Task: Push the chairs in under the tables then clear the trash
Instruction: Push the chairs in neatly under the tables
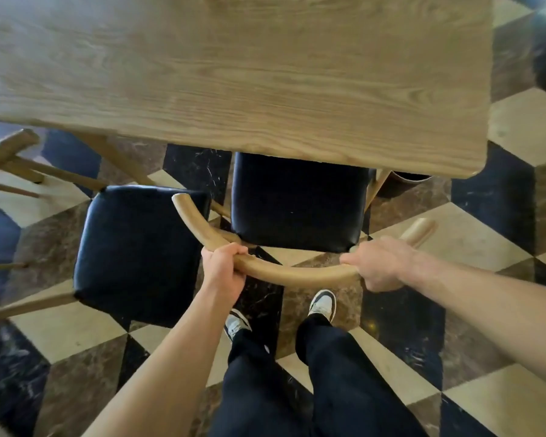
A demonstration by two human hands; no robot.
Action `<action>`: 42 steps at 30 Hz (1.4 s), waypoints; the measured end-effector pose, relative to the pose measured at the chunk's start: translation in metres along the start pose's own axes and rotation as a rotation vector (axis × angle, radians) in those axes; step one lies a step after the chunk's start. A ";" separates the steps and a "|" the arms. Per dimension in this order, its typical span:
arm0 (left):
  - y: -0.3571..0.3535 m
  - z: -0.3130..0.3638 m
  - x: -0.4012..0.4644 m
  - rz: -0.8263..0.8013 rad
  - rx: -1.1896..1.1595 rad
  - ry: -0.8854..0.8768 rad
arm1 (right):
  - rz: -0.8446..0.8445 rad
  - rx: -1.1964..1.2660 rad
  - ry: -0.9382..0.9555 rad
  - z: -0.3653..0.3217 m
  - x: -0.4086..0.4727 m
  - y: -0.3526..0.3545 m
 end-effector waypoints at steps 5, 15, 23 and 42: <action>-0.034 0.013 0.021 -0.003 0.064 -0.014 | 0.000 -0.037 -0.040 0.030 0.006 0.014; -0.057 0.004 0.019 -0.053 0.104 -0.038 | -0.009 -0.010 -0.147 0.056 0.004 0.019; -0.044 0.023 0.000 -0.198 0.600 0.027 | -0.057 0.128 -0.312 0.033 -0.003 0.035; 0.415 0.280 0.009 0.063 0.276 -0.199 | 0.348 0.556 0.102 -0.499 0.199 0.205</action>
Point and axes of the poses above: each hand's wrist, its own x-axis towards the middle knuckle, its own y-axis out of the back of the hand, z = x × y, the point moved 9 cm from there along x, towards the middle knuckle
